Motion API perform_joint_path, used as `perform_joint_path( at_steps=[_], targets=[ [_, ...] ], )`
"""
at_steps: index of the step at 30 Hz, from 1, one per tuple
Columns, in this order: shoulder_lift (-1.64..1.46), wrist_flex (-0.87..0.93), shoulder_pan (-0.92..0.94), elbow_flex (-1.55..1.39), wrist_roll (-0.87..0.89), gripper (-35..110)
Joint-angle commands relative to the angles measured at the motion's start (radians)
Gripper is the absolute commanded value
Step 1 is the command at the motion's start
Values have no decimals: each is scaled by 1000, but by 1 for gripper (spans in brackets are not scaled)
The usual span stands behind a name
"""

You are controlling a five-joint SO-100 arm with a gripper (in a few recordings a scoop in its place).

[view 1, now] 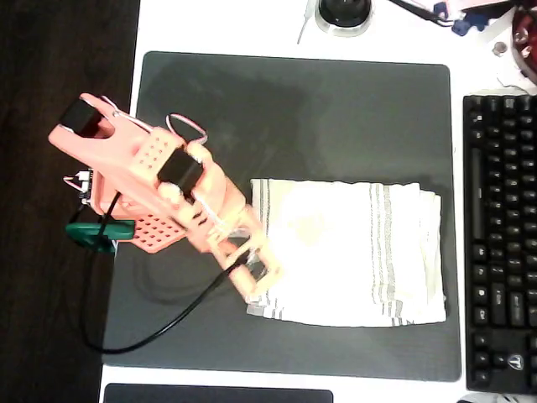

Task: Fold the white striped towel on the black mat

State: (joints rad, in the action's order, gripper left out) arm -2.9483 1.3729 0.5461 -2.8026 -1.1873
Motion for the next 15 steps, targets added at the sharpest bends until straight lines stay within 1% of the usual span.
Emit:
perform_joint_path(
  at_steps=[1,6,10,12,15],
  targets=[
    [32,-64,35,-51,15,14],
    [124,-210,35,-150,34,12],
    [166,-245,20,-190,34,11],
    [184,-275,9,-204,35,9],
    [213,-301,-25,-212,41,0]
  ],
)
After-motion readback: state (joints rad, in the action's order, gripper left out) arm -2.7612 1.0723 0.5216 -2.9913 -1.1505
